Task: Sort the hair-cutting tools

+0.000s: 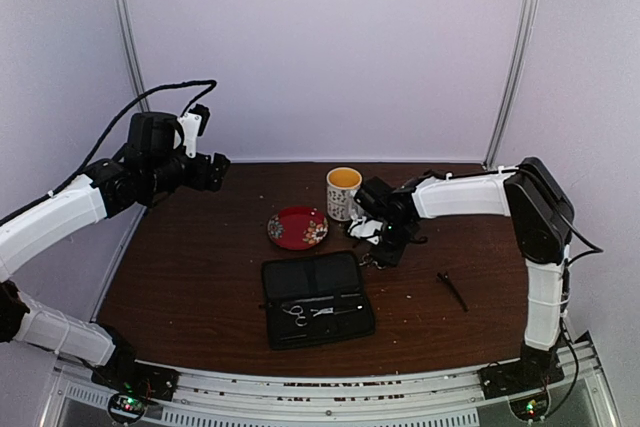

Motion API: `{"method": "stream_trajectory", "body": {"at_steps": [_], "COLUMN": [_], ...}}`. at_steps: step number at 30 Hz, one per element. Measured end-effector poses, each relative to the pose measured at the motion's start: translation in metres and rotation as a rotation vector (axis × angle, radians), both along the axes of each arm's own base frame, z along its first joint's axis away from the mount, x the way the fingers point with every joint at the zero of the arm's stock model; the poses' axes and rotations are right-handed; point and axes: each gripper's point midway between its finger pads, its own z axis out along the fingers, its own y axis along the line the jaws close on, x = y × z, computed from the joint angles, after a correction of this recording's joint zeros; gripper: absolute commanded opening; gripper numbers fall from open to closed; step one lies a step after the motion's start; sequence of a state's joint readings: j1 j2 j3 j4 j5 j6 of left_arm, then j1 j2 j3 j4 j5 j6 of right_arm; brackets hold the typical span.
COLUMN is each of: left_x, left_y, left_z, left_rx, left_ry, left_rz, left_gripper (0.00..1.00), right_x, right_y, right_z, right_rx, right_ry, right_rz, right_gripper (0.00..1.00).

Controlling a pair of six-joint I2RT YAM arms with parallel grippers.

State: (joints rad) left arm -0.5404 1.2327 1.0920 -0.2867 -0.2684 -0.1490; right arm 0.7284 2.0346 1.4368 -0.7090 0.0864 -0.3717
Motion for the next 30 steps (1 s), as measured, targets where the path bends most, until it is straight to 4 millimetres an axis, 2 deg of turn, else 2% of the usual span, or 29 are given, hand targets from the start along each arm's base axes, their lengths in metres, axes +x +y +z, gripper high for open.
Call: {"method": "stream_trajectory", "body": {"at_steps": [3,10,14,17,21,24,27,30], "left_x": [0.0,-0.001,-0.002,-0.002,-0.002,-0.003,-0.003,-0.003], "left_y": [-0.001,-0.002,-0.004,-0.004,-0.005,-0.006,-0.006,-0.006], "left_z": [0.001,0.001,0.001,0.001,0.001,0.001,0.001,0.001], "left_rx": [-0.002,-0.007,-0.01,-0.011,-0.012,-0.015,-0.016,-0.016], "left_ry": [-0.001,0.0,0.002,0.002,0.003,0.004,0.005,0.005], "left_rz": [-0.004,-0.014,-0.022,-0.025,-0.028,-0.034,-0.037,-0.037], "left_gripper": [0.91,0.9,0.9,0.9,0.9,0.9,0.9,0.9], "right_x": [-0.002,0.002,0.005,0.003,0.004,0.015,0.027,0.029], "right_y": [-0.018,-0.086,-0.109,-0.11,-0.099,-0.092,-0.099,-0.109], "right_z": [0.0,0.001,0.005,0.011,0.022,0.028,0.023,0.015], "right_rx": [-0.016,-0.08,-0.06,0.009,0.131,0.233,0.266,0.262], "right_ry": [0.011,0.046,0.086,0.133,0.193,0.233,0.252,0.276], "right_rz": [-0.022,-0.122,-0.176,-0.206,-0.26,-0.336,-0.419,-0.481], "right_gripper": [0.42,0.42,0.43,0.43,0.44,0.44,0.44,0.45]}}
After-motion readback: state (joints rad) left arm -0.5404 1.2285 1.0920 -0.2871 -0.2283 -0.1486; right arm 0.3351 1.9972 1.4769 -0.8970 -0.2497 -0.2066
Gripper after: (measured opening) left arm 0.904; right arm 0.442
